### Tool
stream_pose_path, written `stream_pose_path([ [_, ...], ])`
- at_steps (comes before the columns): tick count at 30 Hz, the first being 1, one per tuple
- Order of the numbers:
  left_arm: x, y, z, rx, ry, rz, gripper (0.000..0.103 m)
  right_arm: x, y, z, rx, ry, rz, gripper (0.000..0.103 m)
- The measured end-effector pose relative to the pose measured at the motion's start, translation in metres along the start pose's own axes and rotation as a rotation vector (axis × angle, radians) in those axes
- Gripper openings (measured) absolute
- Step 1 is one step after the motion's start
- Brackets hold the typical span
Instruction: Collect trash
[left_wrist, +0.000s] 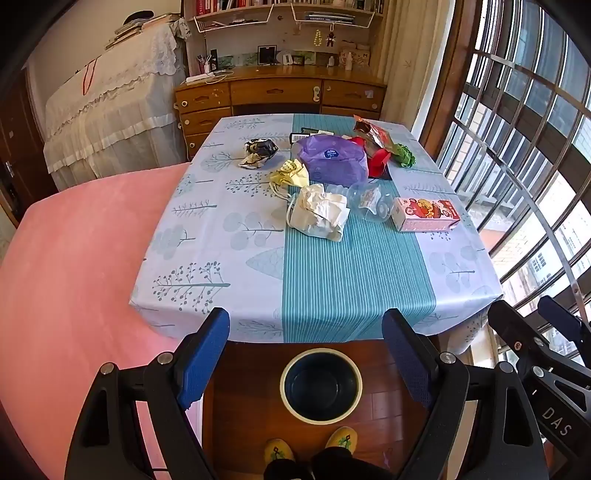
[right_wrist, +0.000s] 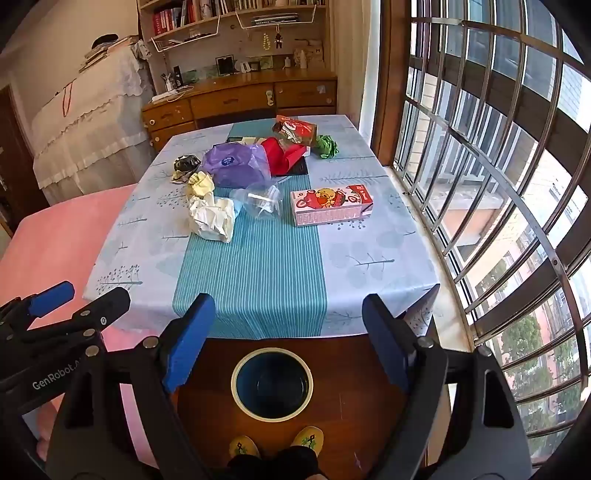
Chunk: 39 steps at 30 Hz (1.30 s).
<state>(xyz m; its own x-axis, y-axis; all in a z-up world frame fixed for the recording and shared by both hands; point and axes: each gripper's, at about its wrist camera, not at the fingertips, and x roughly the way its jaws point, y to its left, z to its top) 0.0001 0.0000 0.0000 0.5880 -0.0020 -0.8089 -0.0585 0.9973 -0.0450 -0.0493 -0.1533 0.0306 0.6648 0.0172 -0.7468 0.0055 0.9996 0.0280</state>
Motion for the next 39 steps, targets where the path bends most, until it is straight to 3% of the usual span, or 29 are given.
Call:
stream_pose_path([
  [39, 0.0, 0.001, 0.003, -0.016, -0.006, 0.02, 0.086, 0.013, -0.002, 0.001, -0.021, 0.02, 0.052, 0.08],
])
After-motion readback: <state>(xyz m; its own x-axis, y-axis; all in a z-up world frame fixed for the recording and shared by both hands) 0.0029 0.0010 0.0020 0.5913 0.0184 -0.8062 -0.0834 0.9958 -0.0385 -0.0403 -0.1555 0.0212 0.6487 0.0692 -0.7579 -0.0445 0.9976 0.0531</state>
